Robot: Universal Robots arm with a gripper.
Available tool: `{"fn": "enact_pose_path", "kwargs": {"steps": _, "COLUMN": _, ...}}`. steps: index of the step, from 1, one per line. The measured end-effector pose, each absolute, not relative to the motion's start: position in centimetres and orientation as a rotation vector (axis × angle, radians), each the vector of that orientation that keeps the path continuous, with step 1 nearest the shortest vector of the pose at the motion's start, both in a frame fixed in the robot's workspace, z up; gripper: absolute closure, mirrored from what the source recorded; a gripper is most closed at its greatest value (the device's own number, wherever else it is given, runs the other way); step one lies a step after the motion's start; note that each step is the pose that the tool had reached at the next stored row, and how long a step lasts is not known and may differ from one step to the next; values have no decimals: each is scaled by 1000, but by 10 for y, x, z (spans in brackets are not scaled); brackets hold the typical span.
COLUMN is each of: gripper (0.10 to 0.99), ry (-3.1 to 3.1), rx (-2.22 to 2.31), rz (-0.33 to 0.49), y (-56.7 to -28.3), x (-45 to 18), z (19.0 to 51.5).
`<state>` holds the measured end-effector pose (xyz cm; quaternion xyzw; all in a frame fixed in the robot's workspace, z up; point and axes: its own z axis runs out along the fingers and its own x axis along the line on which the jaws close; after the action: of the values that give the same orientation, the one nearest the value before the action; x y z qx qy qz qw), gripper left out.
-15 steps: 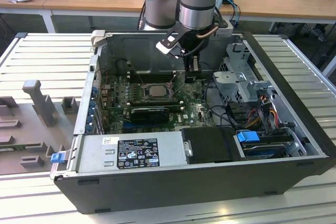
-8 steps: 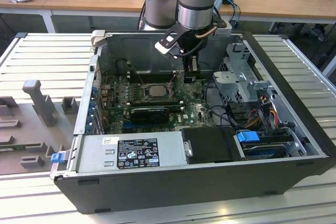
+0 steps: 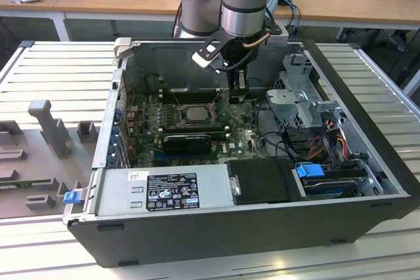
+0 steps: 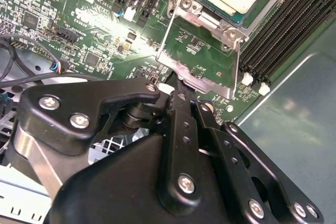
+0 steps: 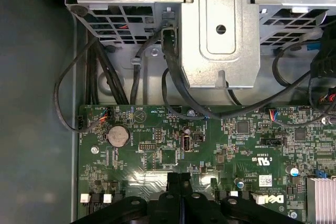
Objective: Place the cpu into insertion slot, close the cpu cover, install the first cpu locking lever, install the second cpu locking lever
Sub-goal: 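Close the cpu cover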
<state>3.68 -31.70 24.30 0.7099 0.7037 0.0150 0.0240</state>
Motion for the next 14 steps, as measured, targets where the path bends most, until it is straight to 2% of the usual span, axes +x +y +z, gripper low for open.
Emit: {"fn": "enact_pose_path", "kwargs": {"steps": 14, "gripper": 980, "ry": 2178, "rx": 2197, "rz": 47, "y": -317, "x": 34, "z": 243}}
